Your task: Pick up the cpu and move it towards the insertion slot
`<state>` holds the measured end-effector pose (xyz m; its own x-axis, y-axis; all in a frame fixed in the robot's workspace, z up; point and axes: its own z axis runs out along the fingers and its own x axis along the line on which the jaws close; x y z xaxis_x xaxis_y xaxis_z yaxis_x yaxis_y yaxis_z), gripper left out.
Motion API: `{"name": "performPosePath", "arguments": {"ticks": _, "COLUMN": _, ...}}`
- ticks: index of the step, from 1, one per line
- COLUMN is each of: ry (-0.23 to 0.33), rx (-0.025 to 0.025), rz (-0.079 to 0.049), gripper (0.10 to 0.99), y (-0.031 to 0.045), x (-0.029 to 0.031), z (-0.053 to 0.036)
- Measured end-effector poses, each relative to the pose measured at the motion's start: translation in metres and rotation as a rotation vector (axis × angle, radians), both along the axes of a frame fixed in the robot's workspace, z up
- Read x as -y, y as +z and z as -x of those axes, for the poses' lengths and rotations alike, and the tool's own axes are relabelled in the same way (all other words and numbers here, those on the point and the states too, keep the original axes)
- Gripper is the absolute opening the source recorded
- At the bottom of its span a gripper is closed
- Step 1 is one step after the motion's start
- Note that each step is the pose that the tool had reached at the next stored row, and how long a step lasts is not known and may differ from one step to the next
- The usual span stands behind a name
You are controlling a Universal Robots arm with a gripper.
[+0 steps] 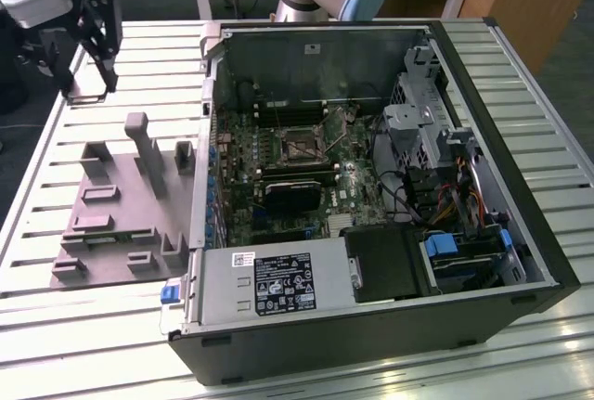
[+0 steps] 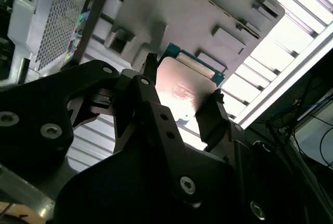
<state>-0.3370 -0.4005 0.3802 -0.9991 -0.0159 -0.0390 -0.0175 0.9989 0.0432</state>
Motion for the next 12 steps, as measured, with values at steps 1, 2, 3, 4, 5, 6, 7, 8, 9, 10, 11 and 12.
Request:
{"name": "performPosePath", "arguments": {"ticks": 1, "ry": 0.0, "rx": 0.0, "rz": 0.0, "gripper": 0.545, "y": 0.0, "x": 0.0, "z": -0.0045}}
{"name": "performPosePath", "arguments": {"ticks": 2, "ry": 0.0, "rx": -0.0001, "rz": 0.0, "gripper": 0.545, "y": 0.0001, "x": -0.0001, "z": -0.0089}}
{"name": "performPosePath", "arguments": {"ticks": 3, "ry": 0.0, "rx": -0.0002, "rz": 0.0, "gripper": 0.545, "y": 0.0001, "x": 0.0, "z": -0.0134}}
{"name": "performPosePath", "arguments": {"ticks": 4, "ry": 0.0, "rx": -0.0002, "rz": 0.0, "gripper": 0.545, "y": 0.0, "x": 0.0, "z": -0.018}}
{"name": "performPosePath", "arguments": {"ticks": 5, "ry": 0.0, "rx": -0.0002, "rz": 0.0, "gripper": 0.545, "y": 0.0, "x": 0.0, "z": -0.0225}}
{"name": "performPosePath", "arguments": {"ticks": 6, "ry": 0.0, "rx": -0.0003, "rz": 0.0, "gripper": 0.545, "y": 0.0, "x": 0.0, "z": -0.0272}}
{"name": "performPosePath", "arguments": {"ticks": 7, "ry": 0.0, "rx": -0.0005, "rz": 0.0, "gripper": 0.545, "y": 0.0001, "x": 0.0, "z": -0.0317}}
{"name": "performPosePath", "arguments": {"ticks": 8, "ry": 0.0, "rx": -0.0005, "rz": 0.0, "gripper": 0.545, "y": 0.0, "x": 0.0, "z": -0.0362}}
{"name": "performPosePath", "arguments": {"ticks": 9, "ry": 0.0, "rx": -0.0005, "rz": 0.0, "gripper": 0.545, "y": 0.0, "x": 0.0, "z": -0.0407}}
{"name": "performPosePath", "arguments": {"ticks": 10, "ry": 0.0, "rx": -0.0005, "rz": 0.0, "gripper": 0.545, "y": 0.0, "x": 0.0, "z": -0.0452}}
{"name": "performPosePath", "arguments": {"ticks": 11, "ry": 0.0, "rx": -0.0007, "rz": 0.0, "gripper": 0.545, "y": 0.0001, "x": 0.0, "z": -0.0497}}
{"name": "performPosePath", "arguments": {"ticks": 12, "ry": 0.0, "rx": -0.0008, "rz": 0.0, "gripper": 0.545, "y": 0.0001, "x": 0.0, "z": -0.0542}}
